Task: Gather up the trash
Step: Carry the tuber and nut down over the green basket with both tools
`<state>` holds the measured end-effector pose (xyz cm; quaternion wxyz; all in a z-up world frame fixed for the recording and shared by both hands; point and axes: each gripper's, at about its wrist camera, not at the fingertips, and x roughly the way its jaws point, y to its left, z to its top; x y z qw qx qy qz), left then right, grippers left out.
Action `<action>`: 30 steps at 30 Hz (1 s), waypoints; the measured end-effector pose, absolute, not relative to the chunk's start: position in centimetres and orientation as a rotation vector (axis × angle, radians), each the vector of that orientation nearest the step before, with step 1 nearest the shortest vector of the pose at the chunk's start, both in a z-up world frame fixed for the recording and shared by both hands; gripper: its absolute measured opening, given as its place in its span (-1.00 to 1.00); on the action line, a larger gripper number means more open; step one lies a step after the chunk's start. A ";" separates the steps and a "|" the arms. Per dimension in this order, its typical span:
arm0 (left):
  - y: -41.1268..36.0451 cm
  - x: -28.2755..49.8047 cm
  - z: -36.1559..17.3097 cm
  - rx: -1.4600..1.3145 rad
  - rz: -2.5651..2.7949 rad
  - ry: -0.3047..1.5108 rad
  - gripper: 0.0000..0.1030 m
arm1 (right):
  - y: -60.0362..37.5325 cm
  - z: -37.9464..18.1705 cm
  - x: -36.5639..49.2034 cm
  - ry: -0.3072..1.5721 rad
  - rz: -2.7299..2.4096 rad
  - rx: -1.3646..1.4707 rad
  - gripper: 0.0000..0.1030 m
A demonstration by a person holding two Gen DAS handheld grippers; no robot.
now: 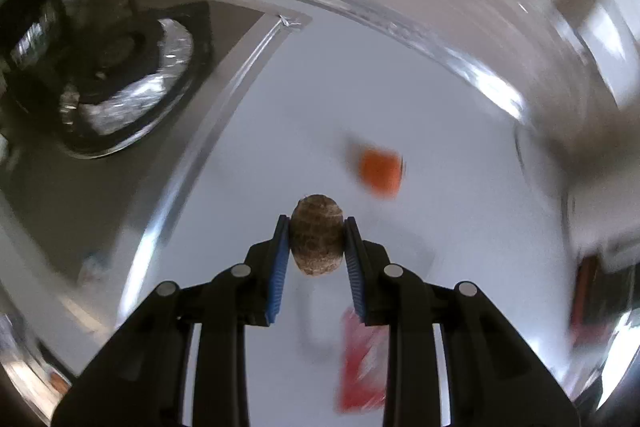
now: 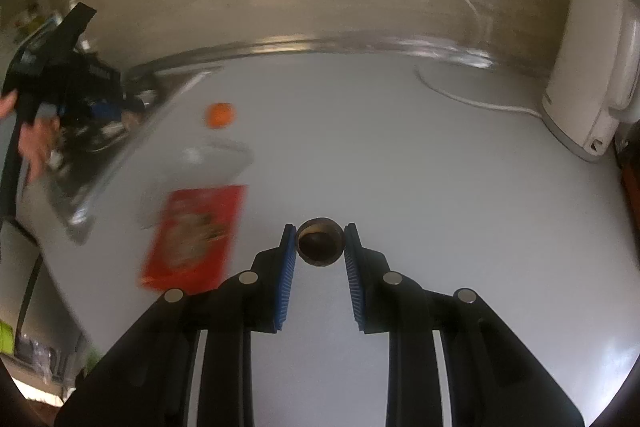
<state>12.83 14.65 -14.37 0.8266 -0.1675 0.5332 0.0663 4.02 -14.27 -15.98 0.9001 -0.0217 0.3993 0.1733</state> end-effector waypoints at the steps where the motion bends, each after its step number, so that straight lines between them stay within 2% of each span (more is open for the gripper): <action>1: 14.9 10.4 -14.0 -0.317 0.127 1.132 -0.48 | -13.6 -15.6 3.0 0.825 0.373 -0.044 -0.52; 6: 14.7 0.4 -14.5 -0.138 0.053 1.146 -0.48 | -8.6 -14.7 -3.7 0.851 0.457 -0.048 -0.52; 13: 15.3 -11.4 -18.1 0.025 -0.024 1.148 -0.48 | -1.6 -16.6 -13.2 0.955 0.540 -0.050 -0.51; 18: 16.0 -16.4 -22.0 0.070 -0.049 1.147 -0.48 | 1.3 -18.3 -18.1 0.998 0.534 -0.065 -0.51; 27: 16.9 -20.4 -27.6 0.081 -0.105 1.214 -0.47 | 3.7 -19.7 -22.1 1.018 0.506 -0.094 -0.51; 28: 17.0 -20.7 -27.8 0.083 -0.110 1.213 -0.41 | 3.8 -19.8 -22.3 1.018 0.506 -0.096 -0.51; 29: 17.1 -21.0 -27.8 0.086 -0.110 1.213 -0.16 | 4.1 -19.8 -22.5 1.019 0.508 -0.099 -0.51; 30: 17.3 -21.2 -27.9 0.086 -0.109 1.213 -0.01 | 4.3 -19.9 -22.7 1.019 0.507 -0.103 -0.51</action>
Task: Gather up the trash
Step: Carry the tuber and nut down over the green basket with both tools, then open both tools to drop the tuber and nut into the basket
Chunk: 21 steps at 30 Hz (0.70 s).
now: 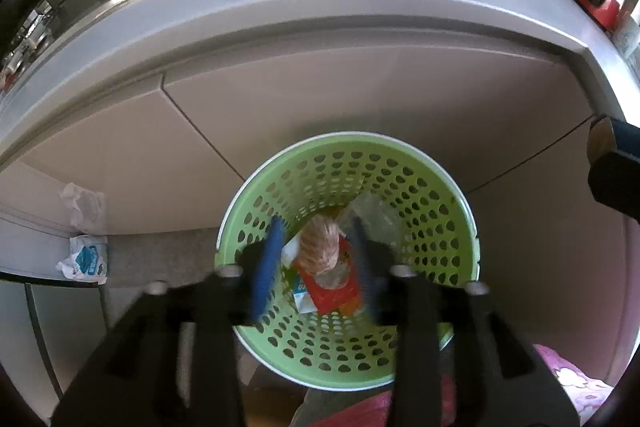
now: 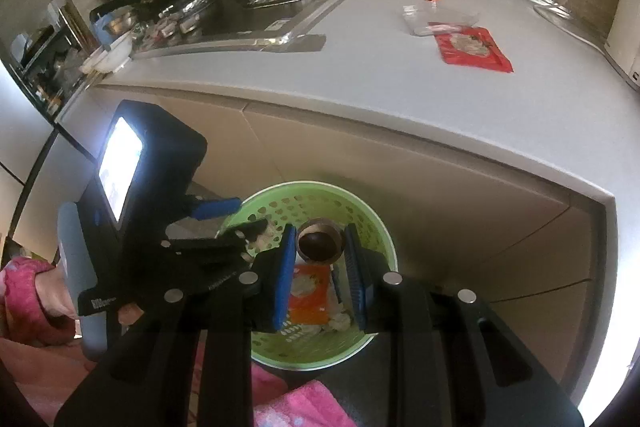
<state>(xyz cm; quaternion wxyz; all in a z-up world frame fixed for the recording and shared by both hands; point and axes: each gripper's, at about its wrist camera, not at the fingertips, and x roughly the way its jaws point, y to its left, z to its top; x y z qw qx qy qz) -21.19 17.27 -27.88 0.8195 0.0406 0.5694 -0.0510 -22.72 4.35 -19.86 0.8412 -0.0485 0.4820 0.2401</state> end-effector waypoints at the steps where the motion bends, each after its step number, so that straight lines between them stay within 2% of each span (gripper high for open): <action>1: 17.5 -21.5 -27.7 0.090 -0.101 1.201 0.19 | 4.5 -19.9 -22.8 1.019 0.509 -0.105 -0.51; 5: 17.6 -22.1 -26.6 0.099 -0.097 1.159 0.39 | 5.4 -19.8 -23.2 1.015 0.516 -0.119 -0.51; 14: 19.4 -22.2 -24.9 0.063 -0.048 1.119 0.53 | 6.7 -19.8 -23.1 1.010 0.521 -0.150 -0.51; 21: 21.7 -21.7 -24.5 0.028 0.025 1.115 0.56 | 8.9 -22.4 -22.9 1.067 0.560 -0.227 -0.50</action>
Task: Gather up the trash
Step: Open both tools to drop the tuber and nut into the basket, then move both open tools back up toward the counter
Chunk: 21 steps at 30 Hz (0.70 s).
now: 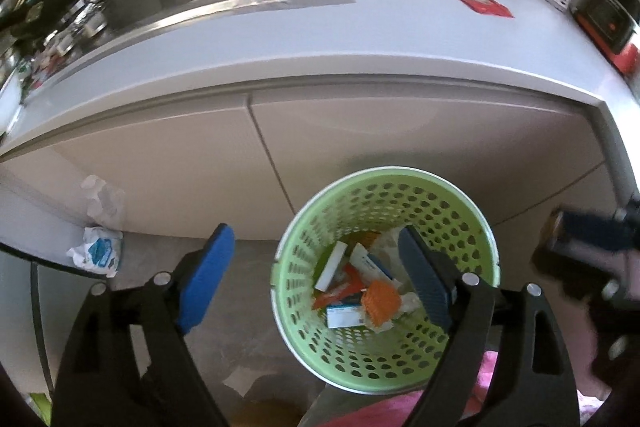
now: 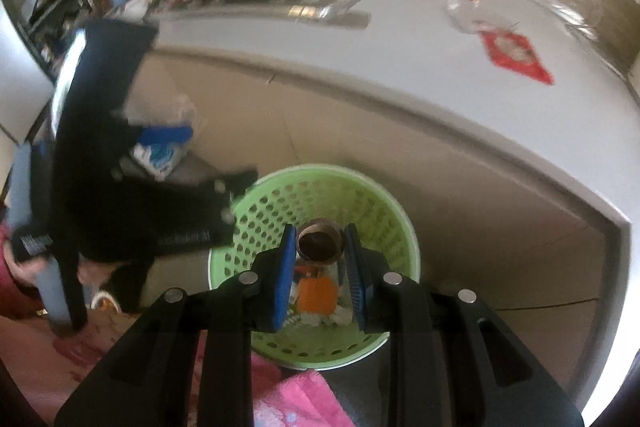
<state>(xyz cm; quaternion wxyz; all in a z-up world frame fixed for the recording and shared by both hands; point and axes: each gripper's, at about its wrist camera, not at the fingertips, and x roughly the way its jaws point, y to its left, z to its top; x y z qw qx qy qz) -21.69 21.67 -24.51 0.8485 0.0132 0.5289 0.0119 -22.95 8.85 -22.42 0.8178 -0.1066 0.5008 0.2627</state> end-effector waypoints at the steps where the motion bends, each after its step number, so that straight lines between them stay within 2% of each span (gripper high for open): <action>1: 22.0 -21.6 -24.6 0.020 0.035 1.119 0.56 | 9.4 -23.3 -22.9 1.095 0.572 -0.247 -0.34; 2: 22.2 -21.5 -24.7 0.014 0.039 1.123 0.56 | 9.6 -23.9 -22.8 1.111 0.575 -0.259 -0.10; 8: 22.6 -21.1 -24.7 0.007 0.064 1.128 0.56 | 10.0 -24.3 -22.3 1.113 0.566 -0.291 0.31; 15: 21.8 -19.9 -23.7 0.011 0.049 1.117 0.56 | 8.5 -22.3 -20.5 1.064 0.528 -0.278 0.37; 21: 20.6 -16.9 -21.2 0.013 0.028 1.069 0.67 | 5.5 -19.3 -16.5 0.997 0.472 -0.258 0.44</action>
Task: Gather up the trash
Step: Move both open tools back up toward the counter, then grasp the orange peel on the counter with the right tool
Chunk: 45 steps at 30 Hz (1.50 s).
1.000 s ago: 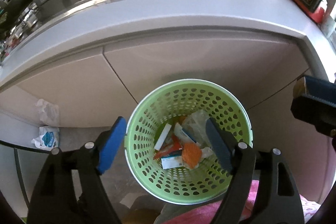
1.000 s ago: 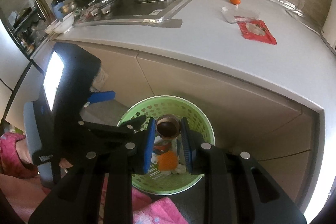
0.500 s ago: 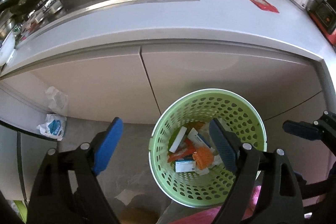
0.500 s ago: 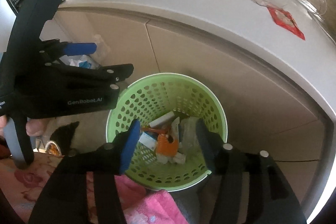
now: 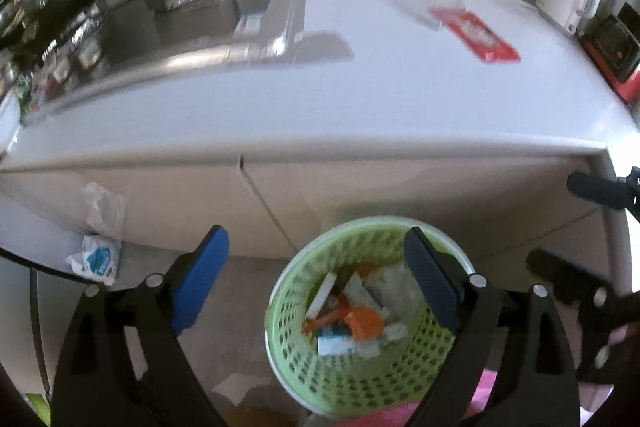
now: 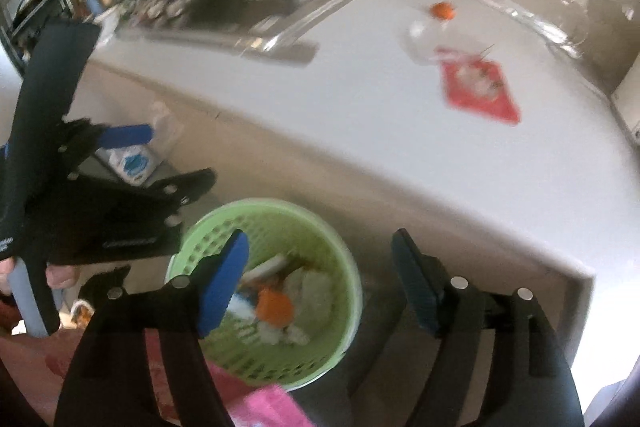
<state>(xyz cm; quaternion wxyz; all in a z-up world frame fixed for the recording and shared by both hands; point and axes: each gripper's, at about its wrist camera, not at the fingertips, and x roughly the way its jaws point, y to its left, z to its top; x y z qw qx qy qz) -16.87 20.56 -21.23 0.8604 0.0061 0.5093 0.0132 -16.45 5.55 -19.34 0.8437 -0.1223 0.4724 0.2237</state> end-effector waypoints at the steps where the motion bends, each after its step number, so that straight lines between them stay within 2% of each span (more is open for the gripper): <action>1: 20.2 -16.0 -20.6 0.016 0.027 1.053 0.68 | 5.0 -18.8 -15.6 0.985 0.465 -0.258 0.44; 14: 15.3 -3.7 -16.3 0.015 0.076 0.987 0.71 | 0.2 -14.6 2.6 0.877 0.470 -0.182 0.44; 21: 12.7 2.2 -17.0 -0.047 0.155 1.014 0.71 | 1.7 -16.6 14.0 0.910 0.535 -0.233 0.44; 25: 12.0 4.2 -17.9 -0.080 0.206 1.046 0.71 | 2.9 -18.4 18.1 0.940 0.568 -0.272 0.44; 31: 11.8 6.0 -18.5 -0.122 0.246 1.069 0.71 | 3.9 -20.5 21.2 0.970 0.613 -0.295 0.32; 36: 11.6 6.9 -19.0 -0.157 0.255 1.090 0.71 | 4.2 -21.5 22.1 0.975 0.630 -0.326 0.10; 38: 11.3 7.0 -19.0 -0.160 0.253 1.092 0.71 | 4.3 -21.9 22.5 0.985 0.644 -0.327 -0.20; 40: 10.9 7.3 -19.1 -0.140 0.249 1.094 0.71 | 4.2 -21.9 22.7 0.979 0.658 -0.325 -0.38; 45: 10.1 7.7 -19.3 -0.089 0.228 1.100 0.75 | 3.2 -21.6 23.1 0.974 0.668 -0.301 -0.49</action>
